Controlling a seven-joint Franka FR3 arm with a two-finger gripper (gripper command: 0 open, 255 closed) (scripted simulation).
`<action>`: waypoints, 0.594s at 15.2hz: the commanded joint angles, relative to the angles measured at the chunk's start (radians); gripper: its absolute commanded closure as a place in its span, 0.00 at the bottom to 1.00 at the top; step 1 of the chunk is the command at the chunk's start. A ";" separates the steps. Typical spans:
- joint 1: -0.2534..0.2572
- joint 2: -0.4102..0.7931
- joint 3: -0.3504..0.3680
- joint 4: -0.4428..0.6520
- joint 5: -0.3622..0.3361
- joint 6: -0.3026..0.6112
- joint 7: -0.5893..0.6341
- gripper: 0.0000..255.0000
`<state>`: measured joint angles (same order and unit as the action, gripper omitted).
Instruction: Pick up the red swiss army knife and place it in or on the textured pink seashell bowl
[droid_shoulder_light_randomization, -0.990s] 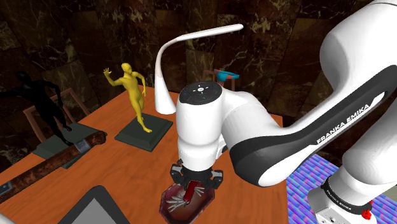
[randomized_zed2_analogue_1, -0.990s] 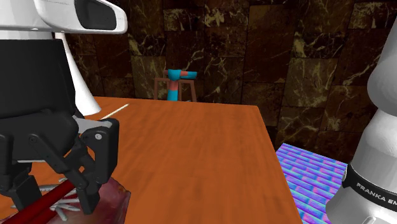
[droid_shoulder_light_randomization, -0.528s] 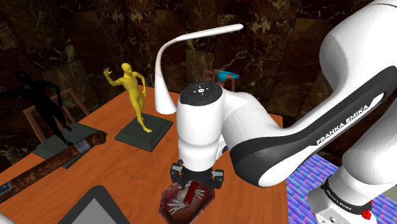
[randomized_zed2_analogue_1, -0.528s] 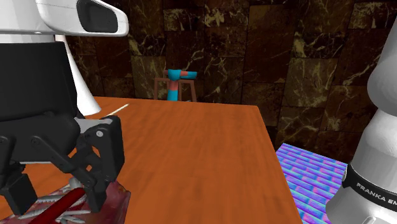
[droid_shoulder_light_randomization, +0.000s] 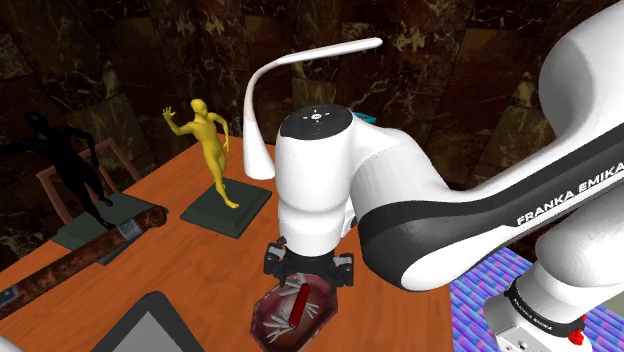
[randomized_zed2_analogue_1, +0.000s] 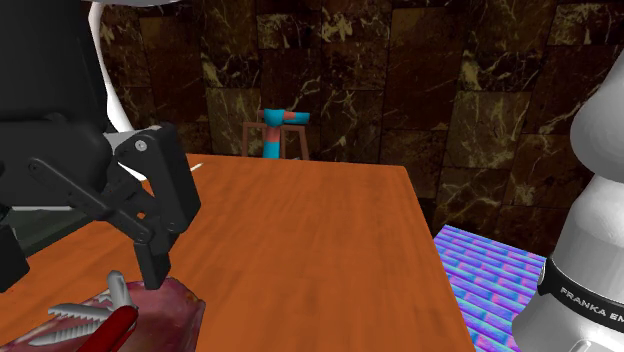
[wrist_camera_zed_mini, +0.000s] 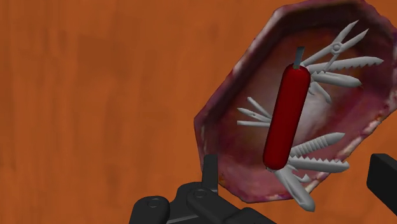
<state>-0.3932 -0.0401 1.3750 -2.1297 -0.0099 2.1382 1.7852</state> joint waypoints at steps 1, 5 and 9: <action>0.010 -0.105 -0.036 0.027 0.133 -0.055 -0.094 0.00; 0.030 -0.094 -0.053 0.027 0.120 -0.054 -0.085 0.00; 0.030 -0.094 -0.053 0.027 0.120 -0.054 -0.085 0.00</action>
